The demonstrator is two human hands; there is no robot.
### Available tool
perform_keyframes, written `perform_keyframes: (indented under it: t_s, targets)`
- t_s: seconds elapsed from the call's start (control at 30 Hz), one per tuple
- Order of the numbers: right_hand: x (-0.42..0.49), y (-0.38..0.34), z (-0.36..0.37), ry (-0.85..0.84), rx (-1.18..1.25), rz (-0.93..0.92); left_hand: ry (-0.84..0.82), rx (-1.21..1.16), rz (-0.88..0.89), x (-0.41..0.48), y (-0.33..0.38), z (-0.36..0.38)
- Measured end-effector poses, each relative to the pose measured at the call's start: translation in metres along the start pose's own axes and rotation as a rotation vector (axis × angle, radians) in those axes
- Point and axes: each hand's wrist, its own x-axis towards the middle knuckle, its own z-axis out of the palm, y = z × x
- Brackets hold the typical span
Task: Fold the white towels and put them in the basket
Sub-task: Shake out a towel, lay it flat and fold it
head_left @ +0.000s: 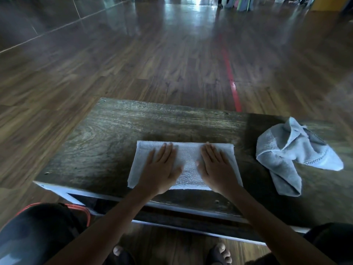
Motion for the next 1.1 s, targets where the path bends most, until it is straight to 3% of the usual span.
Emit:
perform_keyframes:
  t_s: [0.27, 0.53, 0.7, 0.9, 1.1]
  targets:
    - [0.000, 0.047, -0.006, -0.026, -0.024, -0.004, 0.066, 0.033, -0.223, -0.026, -0.034, -0.008]
    - [0.006, 0.085, -0.025, -0.131, -0.123, -0.228, 0.073, 0.130, -0.226, -0.037, -0.043, -0.011]
    - [0.018, 0.090, -0.039, -0.229, -0.135, -0.234, 0.076, 0.201, -0.080, -0.027, -0.007, -0.014]
    - [0.035, 0.091, -0.057, -0.244, -0.090, -0.108, 0.105, 0.024, 0.193, 0.000, 0.084, -0.011]
    - [0.043, 0.100, -0.066, -0.240, -0.079, -0.069, 0.128, 0.002, 0.269, 0.010, 0.136, 0.011]
